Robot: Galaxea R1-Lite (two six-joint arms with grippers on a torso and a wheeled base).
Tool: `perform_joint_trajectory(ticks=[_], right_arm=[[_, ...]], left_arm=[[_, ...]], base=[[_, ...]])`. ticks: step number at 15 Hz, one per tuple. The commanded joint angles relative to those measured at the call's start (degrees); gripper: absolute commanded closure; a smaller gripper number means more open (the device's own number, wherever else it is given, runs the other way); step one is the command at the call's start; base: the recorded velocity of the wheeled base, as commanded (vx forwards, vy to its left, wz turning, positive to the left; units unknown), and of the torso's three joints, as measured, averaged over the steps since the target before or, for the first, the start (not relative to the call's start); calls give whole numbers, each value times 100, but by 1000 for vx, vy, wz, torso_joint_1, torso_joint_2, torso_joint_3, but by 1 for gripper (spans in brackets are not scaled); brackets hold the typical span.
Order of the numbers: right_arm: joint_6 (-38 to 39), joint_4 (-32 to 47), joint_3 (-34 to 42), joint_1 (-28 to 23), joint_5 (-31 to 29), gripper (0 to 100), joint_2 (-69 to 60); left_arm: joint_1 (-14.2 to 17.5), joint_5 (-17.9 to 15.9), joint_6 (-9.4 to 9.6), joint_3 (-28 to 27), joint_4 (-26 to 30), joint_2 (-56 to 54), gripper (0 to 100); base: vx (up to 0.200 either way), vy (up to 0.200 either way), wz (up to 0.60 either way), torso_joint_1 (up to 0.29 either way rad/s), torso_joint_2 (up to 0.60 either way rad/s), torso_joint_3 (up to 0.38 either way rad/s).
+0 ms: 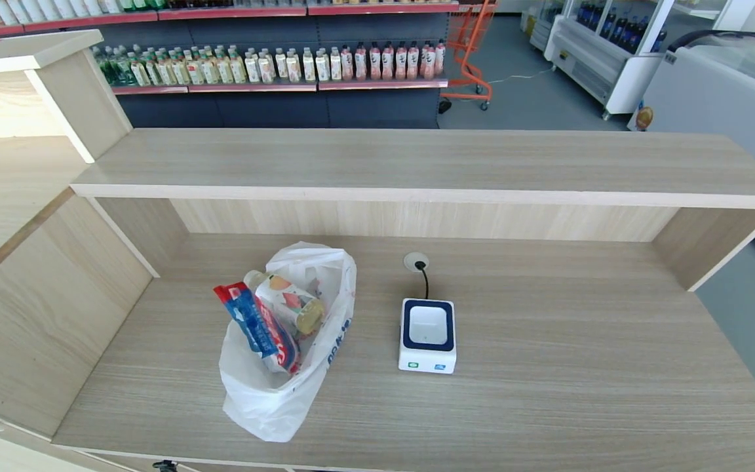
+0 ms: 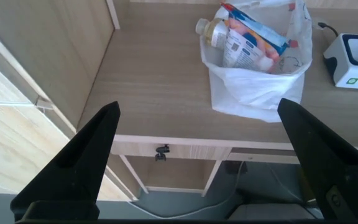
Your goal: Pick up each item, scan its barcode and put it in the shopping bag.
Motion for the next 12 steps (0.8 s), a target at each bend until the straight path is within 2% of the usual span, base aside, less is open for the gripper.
perform_joint_trajectory(ticks=[1, 12], right_arm=[[19, -3, -2, 2, 0, 100, 22], [1, -3, -2, 2, 0, 100, 22]], left_arm=[[22, 2, -21, 0, 0, -96, 0], [22, 11, -12, 0, 0, -96, 0]], base=[[0, 0, 0, 0, 0, 0], [0, 0, 0, 0, 0, 0]])
